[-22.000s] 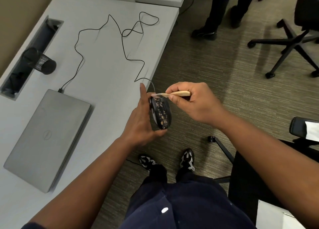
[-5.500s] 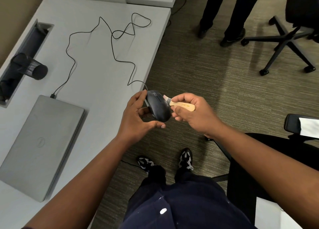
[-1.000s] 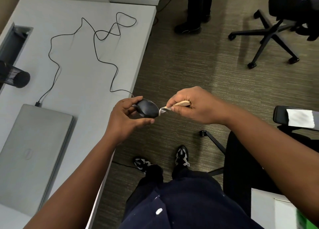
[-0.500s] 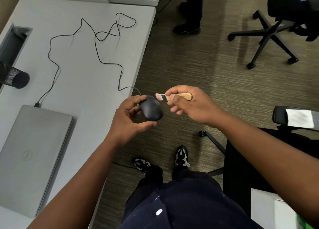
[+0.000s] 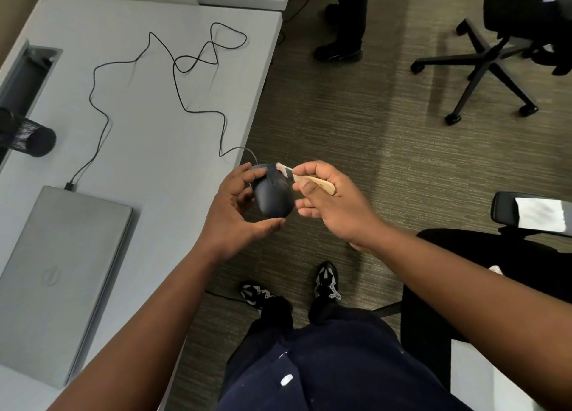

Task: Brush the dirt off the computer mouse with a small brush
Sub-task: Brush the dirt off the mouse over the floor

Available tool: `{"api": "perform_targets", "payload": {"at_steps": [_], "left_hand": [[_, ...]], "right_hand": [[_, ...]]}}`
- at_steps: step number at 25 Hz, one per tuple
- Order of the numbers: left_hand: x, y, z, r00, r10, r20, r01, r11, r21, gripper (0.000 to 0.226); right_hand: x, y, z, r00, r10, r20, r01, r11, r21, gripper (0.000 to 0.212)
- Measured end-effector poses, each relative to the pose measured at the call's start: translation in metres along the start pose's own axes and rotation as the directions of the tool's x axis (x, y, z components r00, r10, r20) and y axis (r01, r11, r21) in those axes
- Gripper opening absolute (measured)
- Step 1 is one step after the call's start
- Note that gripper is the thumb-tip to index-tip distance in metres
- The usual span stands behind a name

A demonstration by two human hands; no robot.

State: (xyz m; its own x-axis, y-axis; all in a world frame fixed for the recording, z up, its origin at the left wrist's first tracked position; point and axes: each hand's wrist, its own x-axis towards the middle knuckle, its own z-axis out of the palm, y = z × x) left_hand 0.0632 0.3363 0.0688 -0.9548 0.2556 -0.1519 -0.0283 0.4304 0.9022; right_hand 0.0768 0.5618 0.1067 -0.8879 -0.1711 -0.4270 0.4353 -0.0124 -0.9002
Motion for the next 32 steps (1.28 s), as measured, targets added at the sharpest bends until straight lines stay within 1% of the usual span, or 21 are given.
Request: {"api": "perform_targets", "payload": {"at_steps": [3,6,7,9,12,14,17,19,21,23,25,28,32], "left_hand": [[-0.002,0.001,0.0,1.0,0.012,0.006,-0.012,1.0,0.016,0.099],[-0.004,0.005,0.001,0.999,-0.026,0.021,0.026,0.999,-0.022,0.113],[-0.004,0.005,0.001,0.999,-0.028,0.03,0.029,0.999,-0.032,0.118],[-0.004,0.003,0.001,0.999,-0.019,0.045,0.02,0.999,-0.043,0.124],[-0.004,0.002,0.001,0.999,-0.017,0.029,0.019,0.998,-0.056,0.128],[-0.005,0.002,0.001,1.0,-0.027,0.012,0.027,0.998,-0.059,0.129],[-0.008,0.0,0.0,1.0,-0.026,-0.01,0.026,0.998,-0.052,0.127],[-0.008,0.001,-0.001,1.0,-0.024,-0.011,0.024,0.999,-0.036,0.127],[-0.008,0.002,0.0,0.999,-0.031,-0.008,0.031,0.999,-0.01,0.128],[-0.008,0.005,0.0,0.999,-0.034,0.001,0.034,0.999,0.022,0.128],[-0.008,0.006,0.0,1.0,-0.027,0.003,0.027,0.997,0.068,0.127],[-0.009,0.006,-0.003,1.0,-0.022,-0.006,0.023,0.992,0.121,0.127],[-0.011,0.004,-0.005,1.0,-0.013,-0.024,0.018,0.981,0.191,0.125]], "right_hand": [[0.001,0.001,-0.001,1.0,-0.021,-0.015,0.02,0.998,-0.052,0.015],[0.004,-0.002,-0.01,0.986,-0.138,-0.093,0.131,0.988,-0.077,0.014],[0.005,-0.004,-0.015,0.979,-0.186,-0.087,0.179,0.98,-0.082,0.014],[0.006,-0.007,-0.024,0.965,-0.261,0.018,0.261,0.954,-0.149,0.013],[0.008,-0.009,-0.033,0.937,-0.283,0.203,0.337,0.885,-0.323,0.015],[0.009,-0.012,-0.038,0.927,-0.255,0.275,0.343,0.873,-0.346,0.017],[0.009,-0.022,-0.052,0.916,-0.172,0.362,0.311,0.876,-0.37,0.021],[0.008,-0.028,-0.06,0.907,-0.147,0.395,0.31,0.868,-0.388,0.022],[0.006,-0.031,-0.057,0.895,-0.189,0.404,0.339,0.877,-0.342,0.019],[0.003,-0.03,-0.047,0.886,-0.212,0.413,0.351,0.889,-0.295,0.024],[0.0,-0.028,-0.038,0.892,-0.171,0.419,0.314,0.901,-0.299,0.029],[-0.002,-0.031,-0.037,0.896,-0.099,0.432,0.272,0.893,-0.358,0.025],[-0.002,-0.038,-0.046,0.897,-0.029,0.44,0.244,0.864,-0.44,0.028]]}}
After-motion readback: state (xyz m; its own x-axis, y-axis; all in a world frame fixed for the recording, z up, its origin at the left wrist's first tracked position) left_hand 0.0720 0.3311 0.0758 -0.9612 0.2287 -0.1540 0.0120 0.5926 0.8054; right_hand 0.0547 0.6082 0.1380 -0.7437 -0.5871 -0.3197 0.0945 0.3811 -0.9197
